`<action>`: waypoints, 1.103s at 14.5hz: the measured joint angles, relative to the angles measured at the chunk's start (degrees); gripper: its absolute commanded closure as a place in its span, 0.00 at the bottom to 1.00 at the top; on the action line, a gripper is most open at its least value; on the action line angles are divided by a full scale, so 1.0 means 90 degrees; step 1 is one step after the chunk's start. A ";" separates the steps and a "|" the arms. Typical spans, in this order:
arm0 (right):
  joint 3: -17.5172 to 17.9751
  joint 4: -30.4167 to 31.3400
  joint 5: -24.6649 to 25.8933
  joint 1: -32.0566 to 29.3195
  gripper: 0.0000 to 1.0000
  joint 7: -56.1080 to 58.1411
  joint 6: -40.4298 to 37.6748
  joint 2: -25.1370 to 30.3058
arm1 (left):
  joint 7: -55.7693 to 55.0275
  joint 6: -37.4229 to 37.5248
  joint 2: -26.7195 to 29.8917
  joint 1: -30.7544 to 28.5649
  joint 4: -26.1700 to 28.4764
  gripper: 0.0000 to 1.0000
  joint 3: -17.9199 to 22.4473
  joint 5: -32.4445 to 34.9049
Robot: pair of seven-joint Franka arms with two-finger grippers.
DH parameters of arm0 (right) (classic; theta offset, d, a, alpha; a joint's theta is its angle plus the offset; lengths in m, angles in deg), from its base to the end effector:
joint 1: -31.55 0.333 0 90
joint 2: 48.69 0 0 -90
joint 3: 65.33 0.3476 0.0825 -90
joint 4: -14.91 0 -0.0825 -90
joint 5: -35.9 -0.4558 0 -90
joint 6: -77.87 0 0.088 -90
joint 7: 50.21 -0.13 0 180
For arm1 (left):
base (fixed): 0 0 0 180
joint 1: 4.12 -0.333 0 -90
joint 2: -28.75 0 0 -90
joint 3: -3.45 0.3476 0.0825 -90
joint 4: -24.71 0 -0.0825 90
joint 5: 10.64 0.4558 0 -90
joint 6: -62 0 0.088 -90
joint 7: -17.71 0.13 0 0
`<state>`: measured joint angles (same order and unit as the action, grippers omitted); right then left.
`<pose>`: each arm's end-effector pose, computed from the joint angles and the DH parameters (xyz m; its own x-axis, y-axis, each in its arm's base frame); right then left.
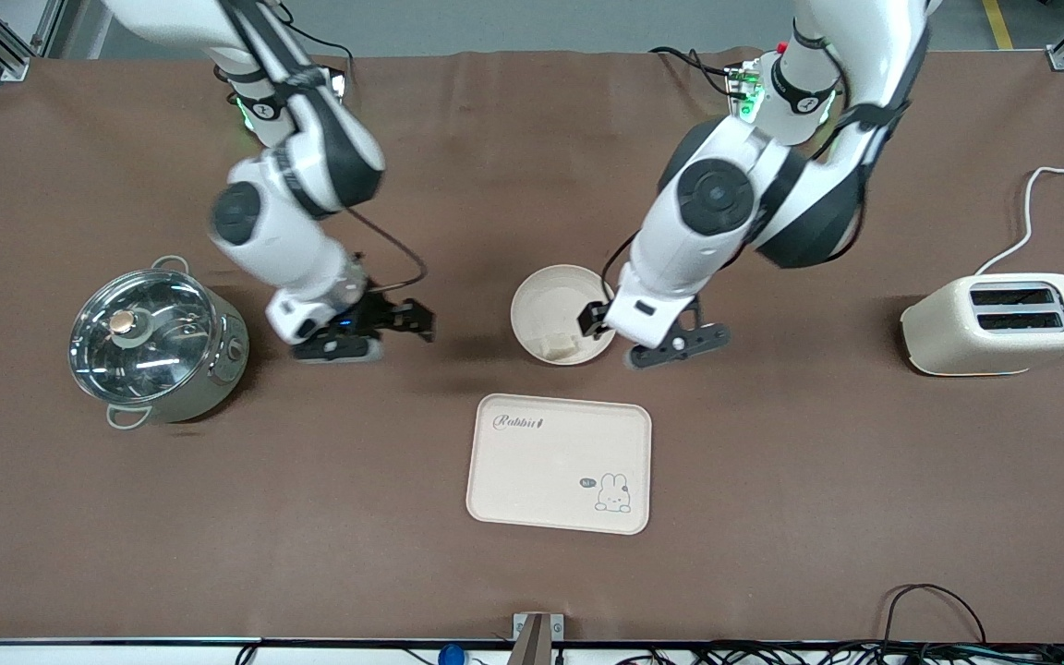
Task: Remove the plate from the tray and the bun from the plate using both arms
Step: 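Withdraw the right gripper while the left gripper lowers onto the bun, then close the left gripper on the white bun on the plate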
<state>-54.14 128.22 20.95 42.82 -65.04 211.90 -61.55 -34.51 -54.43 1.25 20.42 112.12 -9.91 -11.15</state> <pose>0.6266 0.2643 0.3384 0.9977 -0.0500 0.0460 -0.0356 -0.9619 -0.2712 0.6236 -0.4567 0.3670 0.9594 0.2737 -0.0680 0.2795 -0.9550 0.0996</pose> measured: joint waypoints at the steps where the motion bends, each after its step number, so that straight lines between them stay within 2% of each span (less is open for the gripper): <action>1: -0.0003 -0.0175 0.0253 -0.0303 0.00 0.0177 -0.0486 0.0135 | -0.0126 -0.0207 -0.0232 0.0087 0.0001 0.00 0.0002 0.0000; 3: -0.0007 -0.0491 0.0729 -0.0755 0.00 0.0386 -0.1331 0.0380 | -0.0327 -0.0631 -0.0679 0.0192 0.0002 0.00 0.0002 0.0001; 5: -0.0009 -0.0760 0.0928 -0.1126 0.00 0.0716 -0.2092 0.0685 | -0.0509 -0.0950 -0.1074 0.0330 -0.0003 0.00 0.0004 0.0023; 9: -0.0020 -0.1192 0.0964 -0.2055 0.00 0.1506 -0.3380 0.1408 | -0.0978 -0.1552 -0.1612 0.0641 -0.0001 0.00 0.0004 0.0220; 12: -0.0021 -0.1633 0.0965 -0.2360 0.00 0.1580 -0.4043 0.1579 | -0.1090 -0.1821 -0.1754 0.0731 0.0004 0.02 0.0007 0.0227; 13: -0.0020 -0.1735 0.0965 -0.2389 0.00 0.1580 -0.4147 0.1578 | -0.1100 -0.1885 -0.1784 0.0739 0.0013 0.10 0.0008 0.0227; 16: -0.0019 -0.1932 0.1015 -0.2491 0.00 0.1580 -0.4393 0.1579 | -0.1107 -0.1943 -0.1813 0.0744 0.0072 0.59 0.0013 0.0227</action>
<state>-54.31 110.83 30.09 20.40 -50.82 172.36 -47.34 -44.47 -71.91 -15.06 27.12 112.77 -9.79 -9.11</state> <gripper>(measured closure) 0.000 0.150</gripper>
